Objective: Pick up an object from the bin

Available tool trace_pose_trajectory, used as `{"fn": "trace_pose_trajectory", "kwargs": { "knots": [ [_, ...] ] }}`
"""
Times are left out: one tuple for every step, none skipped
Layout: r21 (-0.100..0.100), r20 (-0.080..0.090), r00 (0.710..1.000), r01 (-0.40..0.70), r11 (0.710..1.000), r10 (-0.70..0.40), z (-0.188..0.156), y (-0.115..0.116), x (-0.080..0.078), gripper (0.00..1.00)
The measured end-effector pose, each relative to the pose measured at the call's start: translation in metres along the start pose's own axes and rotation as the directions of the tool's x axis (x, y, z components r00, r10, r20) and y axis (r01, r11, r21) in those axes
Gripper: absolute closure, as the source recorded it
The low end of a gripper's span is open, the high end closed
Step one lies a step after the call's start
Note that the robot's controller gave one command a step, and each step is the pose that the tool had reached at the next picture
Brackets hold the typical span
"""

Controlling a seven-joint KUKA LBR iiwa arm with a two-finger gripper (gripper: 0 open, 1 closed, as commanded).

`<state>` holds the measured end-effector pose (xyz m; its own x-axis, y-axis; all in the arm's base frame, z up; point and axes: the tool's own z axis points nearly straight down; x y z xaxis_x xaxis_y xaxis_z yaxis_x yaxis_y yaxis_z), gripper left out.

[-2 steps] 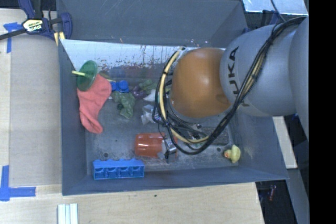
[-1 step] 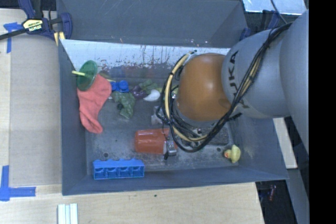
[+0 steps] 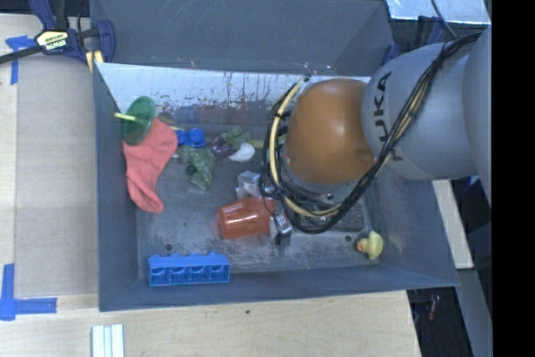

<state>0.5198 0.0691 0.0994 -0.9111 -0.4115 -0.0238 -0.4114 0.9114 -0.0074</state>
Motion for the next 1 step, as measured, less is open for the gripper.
{"fn": "trace_pose_trajectory", "kwargs": {
  "knots": [
    [0.0,0.0,1.0,0.001,1.0,-0.001,-0.0001,0.0001,0.0,1.0]
  ]
}}
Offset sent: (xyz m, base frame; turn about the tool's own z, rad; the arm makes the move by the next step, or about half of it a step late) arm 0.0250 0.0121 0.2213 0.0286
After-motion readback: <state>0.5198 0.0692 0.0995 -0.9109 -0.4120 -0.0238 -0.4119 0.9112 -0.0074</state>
